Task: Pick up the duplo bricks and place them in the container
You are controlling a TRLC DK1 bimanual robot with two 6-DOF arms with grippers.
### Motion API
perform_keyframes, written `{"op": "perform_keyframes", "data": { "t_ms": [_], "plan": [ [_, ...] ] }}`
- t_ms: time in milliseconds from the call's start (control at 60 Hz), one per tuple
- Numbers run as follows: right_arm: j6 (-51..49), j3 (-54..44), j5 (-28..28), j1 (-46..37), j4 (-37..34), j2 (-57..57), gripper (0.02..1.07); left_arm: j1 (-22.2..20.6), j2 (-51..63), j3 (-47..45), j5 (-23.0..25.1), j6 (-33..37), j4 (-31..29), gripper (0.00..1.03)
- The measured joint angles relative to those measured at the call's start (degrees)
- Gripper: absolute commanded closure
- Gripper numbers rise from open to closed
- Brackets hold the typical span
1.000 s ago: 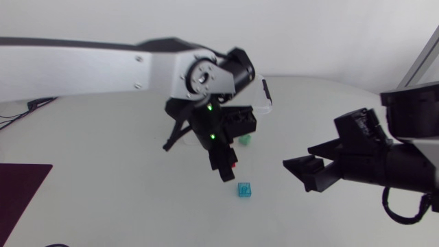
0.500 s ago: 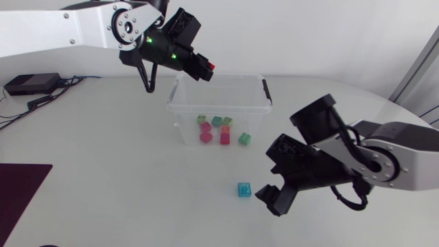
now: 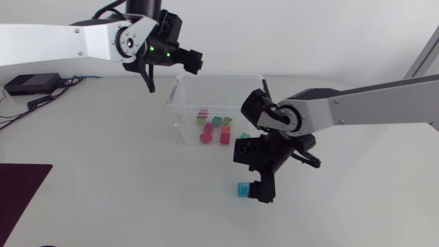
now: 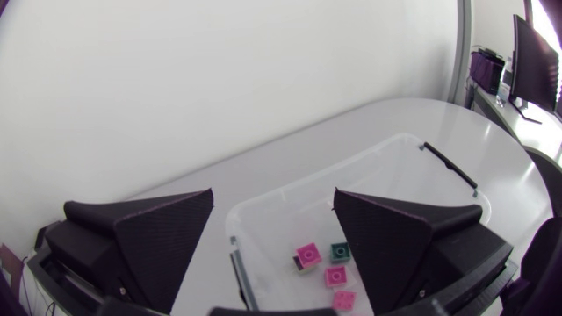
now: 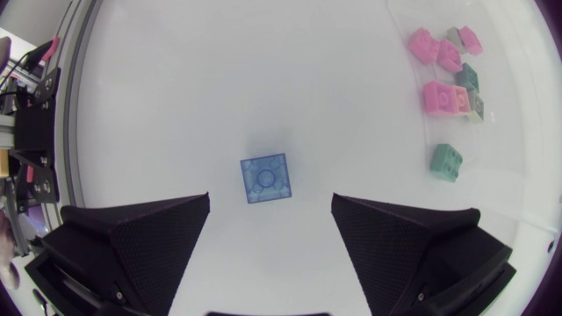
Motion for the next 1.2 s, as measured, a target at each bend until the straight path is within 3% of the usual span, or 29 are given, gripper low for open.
{"op": "perform_keyframes", "data": {
  "t_ms": [167,383,517,717,950,1200],
  "plan": [
    [-3.8,5.3,2.4,0.1,-3.7,6.1,0.07,-0.1,-12.5,-12.6,-6.6,-0.3,10.4,0.04],
    [-4.8,8.8,4.0,3.1,-5.3,9.9,0.08,-0.5,-20.0,-24.5,-10.4,-0.3,16.5,0.04],
    [-4.8,8.9,4.0,4.2,-5.1,11.2,0.22,-0.5,-23.9,-31.0,-11.9,-0.1,20.6,0.04],
    [-4.7,8.5,4.0,4.2,-3.3,11.7,0.66,-0.5,-28.7,-35.5,-13.2,-0.1,22.3,0.04],
    [-3.5,4.5,4.2,4.2,-2.5,10.7,0.68,-0.5,-32.4,-40.2,-13.4,-0.1,22.7,0.05],
    [-1.1,3.3,4.4,4.2,-6.6,-2.0,0.68,0.7,-36.5,-44.3,-13.8,1.5,22.7,0.05]
  ]
}}
